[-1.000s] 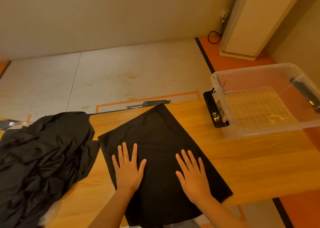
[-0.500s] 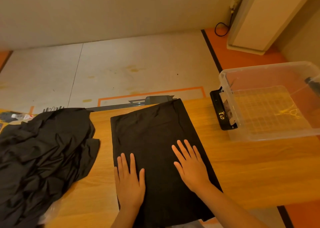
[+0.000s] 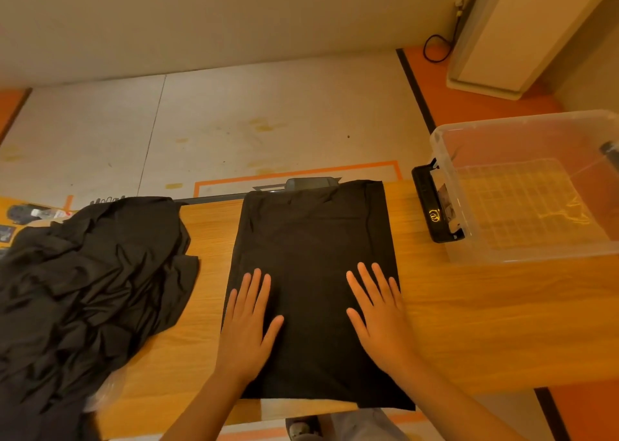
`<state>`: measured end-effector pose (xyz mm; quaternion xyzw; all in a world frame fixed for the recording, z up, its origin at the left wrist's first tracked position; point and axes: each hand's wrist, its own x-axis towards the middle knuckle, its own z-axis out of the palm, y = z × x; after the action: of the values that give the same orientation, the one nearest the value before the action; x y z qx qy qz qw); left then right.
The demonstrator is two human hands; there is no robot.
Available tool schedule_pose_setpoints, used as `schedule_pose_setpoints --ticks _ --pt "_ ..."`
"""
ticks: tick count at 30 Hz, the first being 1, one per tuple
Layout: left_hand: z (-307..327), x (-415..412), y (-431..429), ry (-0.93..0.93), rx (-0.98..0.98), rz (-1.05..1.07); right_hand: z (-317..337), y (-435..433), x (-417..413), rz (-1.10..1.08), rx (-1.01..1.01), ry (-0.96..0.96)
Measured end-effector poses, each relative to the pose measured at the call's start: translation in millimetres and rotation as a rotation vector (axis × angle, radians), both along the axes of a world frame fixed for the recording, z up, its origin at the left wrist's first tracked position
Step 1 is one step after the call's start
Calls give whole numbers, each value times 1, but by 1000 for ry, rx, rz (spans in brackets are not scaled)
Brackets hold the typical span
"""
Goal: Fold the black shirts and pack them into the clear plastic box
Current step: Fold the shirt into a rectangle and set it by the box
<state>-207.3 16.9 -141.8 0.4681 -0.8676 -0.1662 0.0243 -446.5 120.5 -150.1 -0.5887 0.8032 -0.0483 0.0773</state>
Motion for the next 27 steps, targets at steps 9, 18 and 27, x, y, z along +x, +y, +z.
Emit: schedule_pose_setpoints --ticks 9,18,27 --pt "-11 22 69 -112 89 109 -3 29 -3 139 221 -43" --pt "-12 55 96 -41 56 -161 14 84 32 253 69 -52" --pt "-14 75 98 -139 11 -260 -5 110 49 223 199 -35"
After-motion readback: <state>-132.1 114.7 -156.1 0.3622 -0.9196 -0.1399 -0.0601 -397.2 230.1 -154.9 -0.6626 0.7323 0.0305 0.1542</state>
